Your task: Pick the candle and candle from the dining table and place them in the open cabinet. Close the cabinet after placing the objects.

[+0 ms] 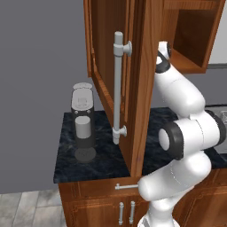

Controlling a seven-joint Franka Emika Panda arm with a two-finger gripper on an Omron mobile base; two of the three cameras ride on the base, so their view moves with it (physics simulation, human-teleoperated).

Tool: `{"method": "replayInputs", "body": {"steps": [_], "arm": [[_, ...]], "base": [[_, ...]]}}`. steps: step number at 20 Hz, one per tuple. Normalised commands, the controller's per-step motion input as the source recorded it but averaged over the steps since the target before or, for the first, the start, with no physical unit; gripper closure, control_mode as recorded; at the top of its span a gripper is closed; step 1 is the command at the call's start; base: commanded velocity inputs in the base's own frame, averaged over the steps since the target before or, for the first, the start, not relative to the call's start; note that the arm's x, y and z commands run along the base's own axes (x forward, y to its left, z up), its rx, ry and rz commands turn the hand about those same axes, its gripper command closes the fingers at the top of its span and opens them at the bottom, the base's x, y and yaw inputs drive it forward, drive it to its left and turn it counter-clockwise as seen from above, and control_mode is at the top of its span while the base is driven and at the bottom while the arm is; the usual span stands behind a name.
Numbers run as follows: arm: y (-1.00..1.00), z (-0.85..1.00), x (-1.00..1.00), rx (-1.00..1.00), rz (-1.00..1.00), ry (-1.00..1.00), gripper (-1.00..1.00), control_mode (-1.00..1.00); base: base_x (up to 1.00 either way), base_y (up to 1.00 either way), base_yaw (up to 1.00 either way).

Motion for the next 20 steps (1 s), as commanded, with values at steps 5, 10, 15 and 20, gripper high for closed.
{"method": "replayInputs", "body": {"steps": [5, 10, 15, 20], "arm": [[-0.05, -0.03, 0.00, 0.00, 0.00, -0.10, -1.00, -1.00], [0.00, 0.00, 0.00, 0.00, 0.00, -0.08, -1.00, -1.00], [-0.07, 0.19, -0.14, 0.01, -0.04, -0.02, -1.00, -1.00], [-0.36, 0.17, -0.30, 0.03, -0.10, 0.04, -1.00, -1.00]], "base": [[0.00, 0.00, 0.00], [0.00, 0.00, 0.00], [0.00, 0.00, 0.00], [0.00, 0.00, 0.00]]}}
